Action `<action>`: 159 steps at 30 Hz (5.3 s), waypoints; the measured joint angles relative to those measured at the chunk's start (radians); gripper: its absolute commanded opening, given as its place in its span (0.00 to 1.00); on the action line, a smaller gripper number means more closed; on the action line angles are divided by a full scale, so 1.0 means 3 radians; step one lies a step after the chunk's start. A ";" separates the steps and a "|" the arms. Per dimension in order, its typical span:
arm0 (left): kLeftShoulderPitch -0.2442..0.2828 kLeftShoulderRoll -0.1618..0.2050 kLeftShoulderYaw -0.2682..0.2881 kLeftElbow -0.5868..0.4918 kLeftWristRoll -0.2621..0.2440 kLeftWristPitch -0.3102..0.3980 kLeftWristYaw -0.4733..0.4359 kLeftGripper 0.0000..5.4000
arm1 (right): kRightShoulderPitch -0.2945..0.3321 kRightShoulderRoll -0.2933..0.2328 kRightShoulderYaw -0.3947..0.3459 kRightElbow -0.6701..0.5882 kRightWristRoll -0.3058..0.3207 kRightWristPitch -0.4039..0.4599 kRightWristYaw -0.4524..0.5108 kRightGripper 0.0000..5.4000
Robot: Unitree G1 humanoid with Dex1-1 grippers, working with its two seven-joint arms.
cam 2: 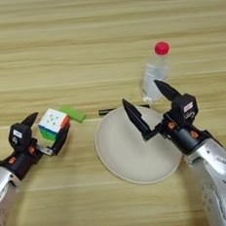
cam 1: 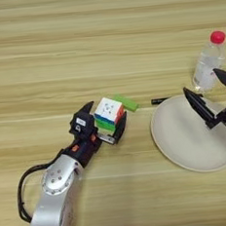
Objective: Move the objects on the table
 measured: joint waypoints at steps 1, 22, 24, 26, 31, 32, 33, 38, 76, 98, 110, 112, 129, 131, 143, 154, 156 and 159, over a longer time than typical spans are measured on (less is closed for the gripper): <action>-0.0002 0.0001 -0.0010 0.0052 0.0019 0.0041 0.0005 1.00 | 0.0000 0.0000 0.0002 -0.0005 0.0000 0.0000 -0.0001 0.99; -0.0071 -0.0041 -0.0010 0.0228 0.0128 0.0064 0.0076 0.83 | 0.0000 0.0001 0.0028 -0.0051 0.0015 0.0001 -0.0002 1.00; -0.0071 -0.0044 -0.0011 0.0228 0.0130 0.0058 0.0078 0.80 | 0.0001 0.0001 0.0029 -0.0051 0.0015 0.0001 -0.0002 1.00; -0.0071 -0.0046 -0.0012 0.0230 0.0131 0.0053 0.0078 0.77 | 0.0001 0.0001 0.0029 -0.0051 0.0015 0.0001 -0.0002 1.00; -0.0071 -0.0056 -0.0012 0.0234 0.0136 0.0048 0.0084 0.68 | 0.0003 0.0002 0.0032 -0.0051 0.0015 0.0001 -0.0001 1.00; -0.0071 -0.0059 -0.0012 0.0237 0.0137 0.0047 0.0085 0.67 | 0.0004 0.0003 0.0033 -0.0051 0.0015 0.0001 0.0000 1.00; -0.0071 -0.0062 -0.0012 0.0240 0.0137 0.0046 0.0085 0.65 | 0.0005 0.0003 0.0033 -0.0051 0.0015 0.0001 0.0000 1.00; -0.0071 -0.0075 -0.0015 0.0251 0.0140 0.0039 0.0084 0.61 | 0.0005 0.0004 0.0034 -0.0049 0.0015 0.0001 0.0002 1.00; 0.0091 0.0173 -0.0438 -0.0114 0.0005 -0.0074 -0.0647 0.61 | 0.0005 0.0012 0.0042 -0.0024 0.0015 -0.0001 0.0010 1.00; 0.0126 0.0189 -0.0462 -0.0114 0.0007 -0.0075 -0.0667 0.61 | 0.0007 0.0011 0.0042 0.0021 0.0014 -0.0002 0.0024 1.00; 0.0153 0.0161 -0.0452 -0.0213 -0.0061 -0.0099 -0.0691 0.61 | 0.0007 0.0011 0.0042 0.0071 0.0013 -0.0005 0.0065 1.00; 0.0162 0.0162 -0.0449 -0.0235 -0.0071 -0.0099 -0.0697 0.61 | 0.0007 0.0011 0.0042 0.0071 0.0012 -0.0005 0.0065 1.00; 0.0361 0.0426 -0.0490 -0.0475 -0.0150 -0.0100 -0.0970 0.61 | 0.0007 0.0012 0.0042 0.0071 0.0011 -0.0008 0.0065 1.00; 0.0400 0.0486 -0.0519 -0.0537 -0.0170 -0.0100 -0.1042 0.60 | 0.0007 0.0012 0.0042 0.0071 0.0011 -0.0008 0.0065 1.00; 0.0445 0.0755 -0.0557 -0.0605 -0.0263 -0.0067 -0.1317 0.60 | 0.0007 0.0012 0.0042 0.0071 0.0011 -0.0008 0.0065 1.00; 0.0441 0.0804 -0.0584 -0.0542 -0.0258 -0.0070 -0.1351 0.60 | 0.0007 0.0012 0.0042 0.0071 0.0009 -0.0008 0.0065 1.00; 0.0436 0.0800 -0.0588 -0.0507 -0.0238 -0.0073 -0.1333 0.67 | 0.0007 0.0012 0.0042 0.0071 0.0009 -0.0008 0.0065 1.00; 0.0430 0.0782 -0.0595 -0.0483 -0.0202 -0.0078 -0.1317 0.72 | 0.0007 0.0012 0.0042 0.0071 0.0009 -0.0008 0.0064 1.00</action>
